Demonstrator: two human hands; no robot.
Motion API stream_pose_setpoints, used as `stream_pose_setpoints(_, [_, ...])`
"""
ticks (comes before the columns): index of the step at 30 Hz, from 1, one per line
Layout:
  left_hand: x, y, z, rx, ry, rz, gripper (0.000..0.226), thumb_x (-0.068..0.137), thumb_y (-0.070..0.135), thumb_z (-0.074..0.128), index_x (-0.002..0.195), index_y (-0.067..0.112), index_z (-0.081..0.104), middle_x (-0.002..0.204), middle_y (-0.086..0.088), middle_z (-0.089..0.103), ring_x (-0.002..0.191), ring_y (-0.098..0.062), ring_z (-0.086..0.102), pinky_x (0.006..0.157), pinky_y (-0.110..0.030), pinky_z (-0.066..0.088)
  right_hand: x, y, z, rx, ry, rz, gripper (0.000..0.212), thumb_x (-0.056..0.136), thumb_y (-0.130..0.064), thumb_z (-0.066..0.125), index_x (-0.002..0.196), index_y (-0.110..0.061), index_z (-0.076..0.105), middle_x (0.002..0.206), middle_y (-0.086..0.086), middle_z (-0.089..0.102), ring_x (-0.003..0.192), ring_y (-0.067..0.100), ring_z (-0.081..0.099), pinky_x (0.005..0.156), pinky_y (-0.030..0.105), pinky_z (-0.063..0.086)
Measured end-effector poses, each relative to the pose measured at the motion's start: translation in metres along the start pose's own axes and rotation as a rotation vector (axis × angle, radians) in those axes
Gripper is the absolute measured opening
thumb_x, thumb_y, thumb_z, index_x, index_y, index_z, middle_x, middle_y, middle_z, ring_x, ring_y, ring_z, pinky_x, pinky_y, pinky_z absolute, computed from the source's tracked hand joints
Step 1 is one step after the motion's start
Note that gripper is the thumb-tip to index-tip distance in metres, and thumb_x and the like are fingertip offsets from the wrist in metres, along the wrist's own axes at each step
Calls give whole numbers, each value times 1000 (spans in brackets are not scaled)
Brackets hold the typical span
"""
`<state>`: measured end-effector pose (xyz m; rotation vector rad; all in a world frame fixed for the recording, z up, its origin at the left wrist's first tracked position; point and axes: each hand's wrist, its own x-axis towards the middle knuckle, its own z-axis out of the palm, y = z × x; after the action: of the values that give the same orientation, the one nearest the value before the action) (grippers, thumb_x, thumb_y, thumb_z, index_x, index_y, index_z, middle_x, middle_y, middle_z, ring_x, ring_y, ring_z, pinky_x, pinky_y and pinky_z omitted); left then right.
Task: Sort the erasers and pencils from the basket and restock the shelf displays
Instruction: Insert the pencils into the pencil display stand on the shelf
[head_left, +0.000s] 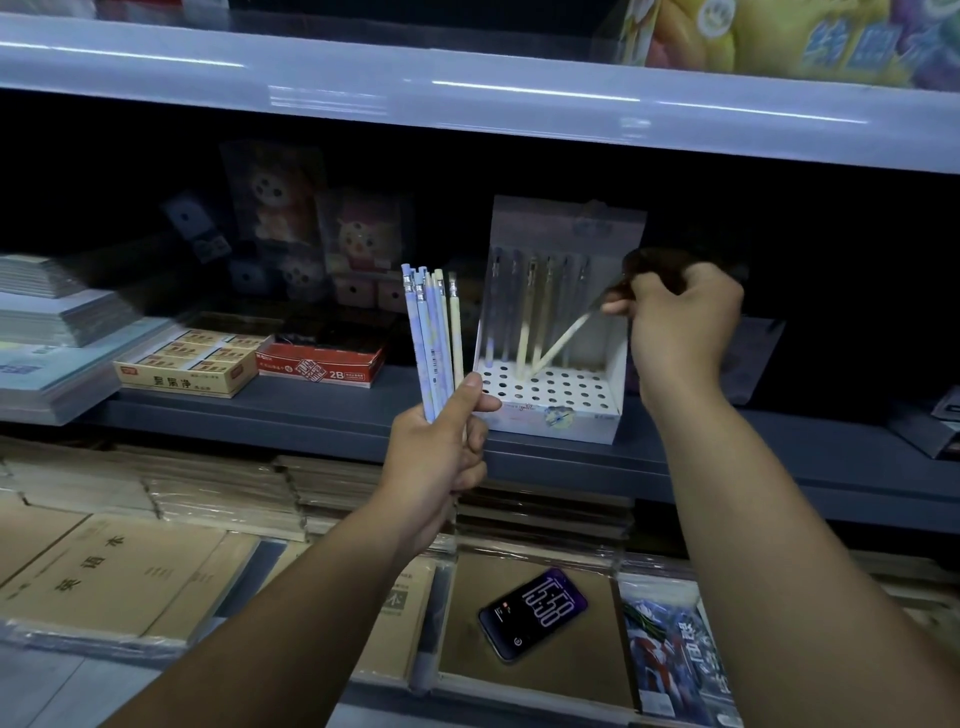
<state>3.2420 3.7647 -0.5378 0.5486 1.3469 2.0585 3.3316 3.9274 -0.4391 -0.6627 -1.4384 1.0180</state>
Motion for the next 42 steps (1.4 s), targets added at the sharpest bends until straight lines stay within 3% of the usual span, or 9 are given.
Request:
stream_pose_setpoints(9, [0,0,0,1,-3,-1,35,99,38,62,100,4,69,59,1,43,47,-9,26,39,-20,23,2,-2,9,-170,-156,-159,15,94,2,54,88,5,68,66,11,68,55,15,69,58,29,58])
stream_pose_setpoints(13, [-1,0,0,7,-18,-8,34,99,38,62,101,5,69,58,2,43,47,-8,27,39,-20,24,8,-11,13,-231,-245,-217,25,93,5,50,79,-8,66,63,9,66,52,16,67,55,28,56])
stream_pose_setpoints(20, [0,0,-2,12,-24,-8,35,99,39,63,102,4,69,59,2,42,47,-8,27,39,-20,24,6,-11,20,-270,-248,-291,23,91,6,50,87,-7,69,65,8,66,51,11,67,57,23,56])
stream_pose_setpoints(31, [1,1,-4,8,-34,-14,36,98,39,63,102,4,70,59,2,42,46,-7,27,39,-19,25,-6,7,33,-351,-311,-219,20,93,6,51,85,-1,68,69,13,69,53,11,67,51,12,49])
stream_pose_setpoints(39, [-2,2,-4,24,-54,-10,35,98,40,64,101,5,70,59,2,42,49,-9,26,40,-19,24,-9,9,36,-281,-264,-114,17,94,4,54,90,0,71,67,17,69,48,14,66,50,24,53])
stream_pose_setpoints(42, [-3,3,-4,30,-73,-9,35,98,40,64,101,5,70,60,1,42,49,-9,26,40,-20,23,-10,9,34,-245,-241,-123,12,90,-2,61,88,-6,72,71,11,71,60,20,69,60,32,59])
